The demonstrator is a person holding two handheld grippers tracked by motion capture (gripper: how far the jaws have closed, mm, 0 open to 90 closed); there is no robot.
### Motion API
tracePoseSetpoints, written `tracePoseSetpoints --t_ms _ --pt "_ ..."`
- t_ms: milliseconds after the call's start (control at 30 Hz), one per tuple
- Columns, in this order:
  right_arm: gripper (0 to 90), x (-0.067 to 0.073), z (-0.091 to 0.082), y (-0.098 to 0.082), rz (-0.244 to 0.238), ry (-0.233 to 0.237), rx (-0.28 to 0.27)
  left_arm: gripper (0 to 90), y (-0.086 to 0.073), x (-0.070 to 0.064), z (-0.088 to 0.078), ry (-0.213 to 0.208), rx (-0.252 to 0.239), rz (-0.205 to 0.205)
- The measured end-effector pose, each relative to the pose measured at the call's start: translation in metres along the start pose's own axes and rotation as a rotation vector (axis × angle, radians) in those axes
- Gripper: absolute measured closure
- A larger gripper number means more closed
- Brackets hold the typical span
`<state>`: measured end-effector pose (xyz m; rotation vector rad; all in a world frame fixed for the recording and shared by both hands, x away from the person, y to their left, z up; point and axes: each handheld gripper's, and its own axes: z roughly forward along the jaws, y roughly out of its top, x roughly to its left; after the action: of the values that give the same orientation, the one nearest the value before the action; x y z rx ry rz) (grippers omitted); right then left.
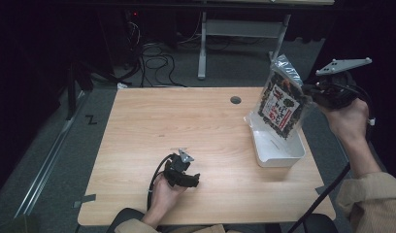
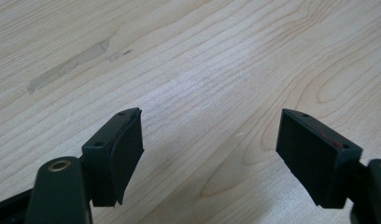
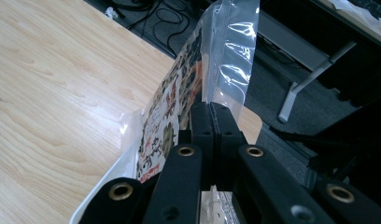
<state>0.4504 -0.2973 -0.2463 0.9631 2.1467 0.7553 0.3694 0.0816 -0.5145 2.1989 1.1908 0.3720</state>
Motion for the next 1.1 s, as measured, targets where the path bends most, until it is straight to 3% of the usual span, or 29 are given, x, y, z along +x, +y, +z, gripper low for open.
tracePoseSetpoints --t_ms 467,1100 --pt "90.0 -0.005 0.004 -0.014 -0.002 -0.039 0.036 23.5 0.0 0.0 0.001 -0.001 0.0 -0.005" --pt "90.0 0.003 0.037 -0.04 0.003 0.009 0.081 23.5 -0.001 -0.001 0.0 0.001 0.003 -0.001"
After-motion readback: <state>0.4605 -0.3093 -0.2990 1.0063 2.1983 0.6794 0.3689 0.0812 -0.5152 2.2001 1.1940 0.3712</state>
